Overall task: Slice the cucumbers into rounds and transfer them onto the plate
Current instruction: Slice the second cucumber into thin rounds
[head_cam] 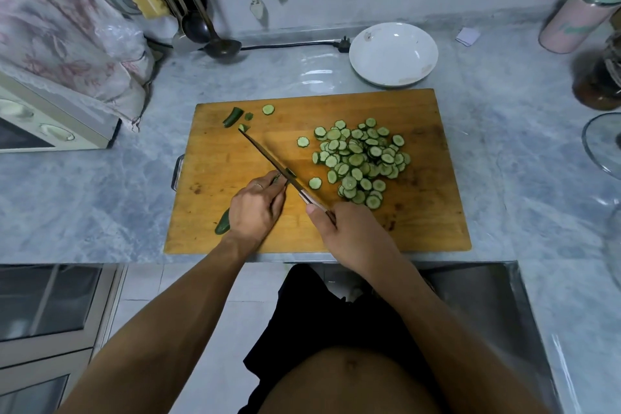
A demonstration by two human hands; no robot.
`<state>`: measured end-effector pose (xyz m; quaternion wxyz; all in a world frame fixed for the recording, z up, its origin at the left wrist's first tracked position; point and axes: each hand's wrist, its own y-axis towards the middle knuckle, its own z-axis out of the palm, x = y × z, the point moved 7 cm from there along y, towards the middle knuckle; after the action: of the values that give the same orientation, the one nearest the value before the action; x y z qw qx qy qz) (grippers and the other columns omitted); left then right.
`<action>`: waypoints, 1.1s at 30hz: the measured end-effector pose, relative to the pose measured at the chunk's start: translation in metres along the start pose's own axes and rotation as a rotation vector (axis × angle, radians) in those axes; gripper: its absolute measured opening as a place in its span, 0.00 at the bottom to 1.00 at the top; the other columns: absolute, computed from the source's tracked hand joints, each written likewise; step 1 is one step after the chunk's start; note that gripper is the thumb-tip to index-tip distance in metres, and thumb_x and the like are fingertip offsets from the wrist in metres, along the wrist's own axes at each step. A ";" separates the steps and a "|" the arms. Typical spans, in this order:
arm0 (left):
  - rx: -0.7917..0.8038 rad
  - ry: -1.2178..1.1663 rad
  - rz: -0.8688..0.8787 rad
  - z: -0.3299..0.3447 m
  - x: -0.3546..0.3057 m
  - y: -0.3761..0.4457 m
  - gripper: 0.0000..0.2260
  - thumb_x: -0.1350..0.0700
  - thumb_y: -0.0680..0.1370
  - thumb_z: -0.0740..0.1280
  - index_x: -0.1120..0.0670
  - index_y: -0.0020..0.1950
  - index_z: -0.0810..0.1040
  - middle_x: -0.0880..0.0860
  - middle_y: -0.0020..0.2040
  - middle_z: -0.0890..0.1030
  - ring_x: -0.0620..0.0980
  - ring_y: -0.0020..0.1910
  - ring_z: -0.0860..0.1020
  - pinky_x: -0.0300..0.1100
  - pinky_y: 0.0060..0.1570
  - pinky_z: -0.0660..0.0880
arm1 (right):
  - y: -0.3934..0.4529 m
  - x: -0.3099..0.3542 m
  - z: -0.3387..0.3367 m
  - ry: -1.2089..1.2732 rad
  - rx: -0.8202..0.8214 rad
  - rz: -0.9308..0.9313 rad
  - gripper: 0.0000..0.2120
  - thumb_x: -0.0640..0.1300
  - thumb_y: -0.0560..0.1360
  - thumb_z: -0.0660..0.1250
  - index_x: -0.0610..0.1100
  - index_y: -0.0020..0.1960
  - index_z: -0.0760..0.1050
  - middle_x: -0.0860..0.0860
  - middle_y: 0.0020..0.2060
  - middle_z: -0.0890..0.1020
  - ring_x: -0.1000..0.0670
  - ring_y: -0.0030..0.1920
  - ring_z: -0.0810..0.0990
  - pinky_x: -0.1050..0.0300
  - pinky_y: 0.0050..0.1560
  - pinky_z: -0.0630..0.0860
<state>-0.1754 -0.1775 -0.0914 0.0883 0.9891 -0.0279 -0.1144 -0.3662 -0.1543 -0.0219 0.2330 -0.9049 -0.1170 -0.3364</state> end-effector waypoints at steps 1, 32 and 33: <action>0.004 0.006 -0.001 0.000 0.000 0.000 0.15 0.51 0.80 0.59 0.49 0.63 0.80 0.49 0.65 0.79 0.53 0.57 0.78 0.44 0.45 0.77 | 0.000 0.000 0.000 -0.005 -0.004 -0.004 0.26 0.62 0.82 0.53 0.46 0.32 0.63 0.49 0.28 0.69 0.50 0.29 0.69 0.55 0.28 0.61; -0.018 -0.001 -0.032 -0.004 -0.007 0.002 0.18 0.49 0.79 0.59 0.50 0.64 0.80 0.52 0.62 0.81 0.54 0.56 0.80 0.44 0.43 0.78 | 0.030 -0.009 0.025 0.130 -0.007 0.103 0.26 0.62 0.82 0.49 0.47 0.33 0.63 0.46 0.34 0.72 0.43 0.39 0.72 0.53 0.38 0.65; -0.022 -0.003 -0.026 -0.005 -0.007 0.002 0.17 0.50 0.79 0.60 0.50 0.64 0.80 0.52 0.62 0.81 0.54 0.56 0.80 0.44 0.43 0.78 | 0.031 -0.010 0.022 0.139 -0.027 0.105 0.26 0.61 0.83 0.49 0.46 0.32 0.64 0.47 0.32 0.72 0.43 0.37 0.73 0.54 0.37 0.65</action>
<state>-0.1817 -0.1776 -0.0850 0.0973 0.9882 -0.0138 -0.1173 -0.3507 -0.1704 -0.0538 0.2457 -0.8873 -0.0484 -0.3872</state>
